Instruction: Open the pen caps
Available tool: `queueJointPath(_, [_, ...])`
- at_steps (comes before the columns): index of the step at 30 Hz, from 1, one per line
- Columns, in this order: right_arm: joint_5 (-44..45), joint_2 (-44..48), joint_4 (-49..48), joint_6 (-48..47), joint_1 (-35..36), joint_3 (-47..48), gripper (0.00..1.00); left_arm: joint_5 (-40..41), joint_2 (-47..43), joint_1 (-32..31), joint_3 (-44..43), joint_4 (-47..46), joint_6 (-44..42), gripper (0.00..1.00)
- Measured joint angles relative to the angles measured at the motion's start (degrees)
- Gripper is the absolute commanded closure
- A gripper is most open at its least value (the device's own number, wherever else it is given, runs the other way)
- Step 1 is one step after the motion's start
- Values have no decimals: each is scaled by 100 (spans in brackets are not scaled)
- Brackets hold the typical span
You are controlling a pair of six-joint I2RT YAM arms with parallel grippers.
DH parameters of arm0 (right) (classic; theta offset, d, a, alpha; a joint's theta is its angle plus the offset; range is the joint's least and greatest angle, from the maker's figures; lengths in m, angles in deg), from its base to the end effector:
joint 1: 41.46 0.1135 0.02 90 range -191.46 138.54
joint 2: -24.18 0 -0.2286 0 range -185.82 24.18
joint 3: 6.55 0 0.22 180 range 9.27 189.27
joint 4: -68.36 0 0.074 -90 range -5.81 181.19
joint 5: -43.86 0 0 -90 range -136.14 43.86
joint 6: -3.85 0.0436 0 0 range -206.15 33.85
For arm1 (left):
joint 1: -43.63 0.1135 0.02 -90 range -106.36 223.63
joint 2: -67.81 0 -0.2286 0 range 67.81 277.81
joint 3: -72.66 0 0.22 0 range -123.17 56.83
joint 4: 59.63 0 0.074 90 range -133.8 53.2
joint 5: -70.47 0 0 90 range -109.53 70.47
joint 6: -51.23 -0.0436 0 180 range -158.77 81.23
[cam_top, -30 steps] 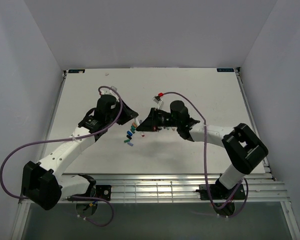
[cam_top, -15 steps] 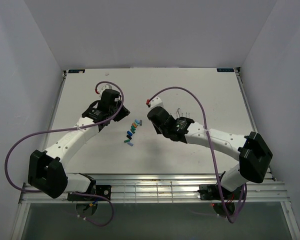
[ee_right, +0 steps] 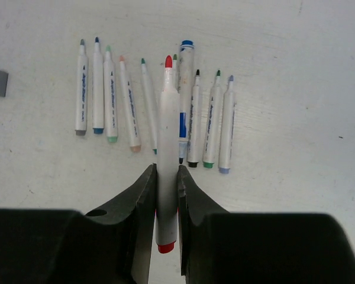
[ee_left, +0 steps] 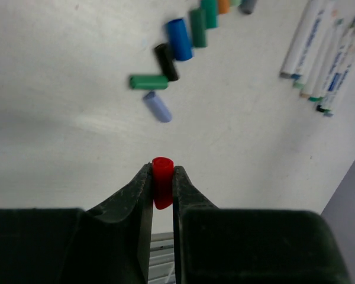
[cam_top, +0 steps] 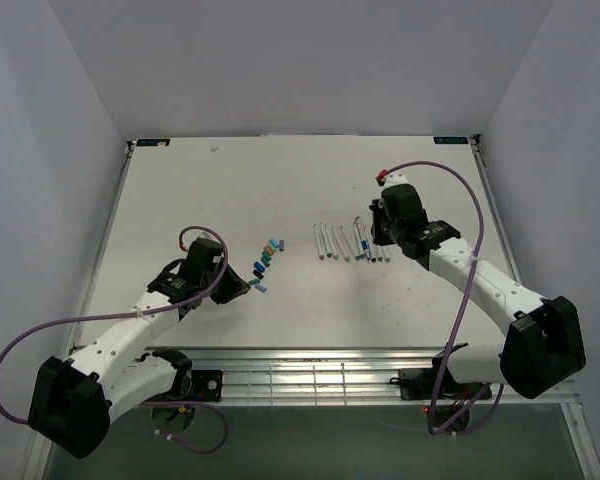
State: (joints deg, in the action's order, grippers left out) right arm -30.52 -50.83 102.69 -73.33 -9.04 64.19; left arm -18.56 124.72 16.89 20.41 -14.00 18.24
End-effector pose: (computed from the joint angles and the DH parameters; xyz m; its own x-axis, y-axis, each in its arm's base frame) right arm 0.2350 0.1353 0.2456 -0.5887 -0.1207 -0.7993 -0.2134 0.9769 0.0096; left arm 0.1697 -0.0846 0.1967 -0.7433 -0.5646 -0.3588 -0.3366 0.7792 -0.5288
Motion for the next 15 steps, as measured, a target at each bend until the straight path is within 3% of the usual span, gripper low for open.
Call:
queueJointPath(7, [-741,24,-201,-66,-1327,-109,92,-409,-13,-24,927,337,686,100])
queueJointPath(15, [-1521,-431,-562,-74,-1864,-437,92,-341,363,-39,938,212,1110,100])
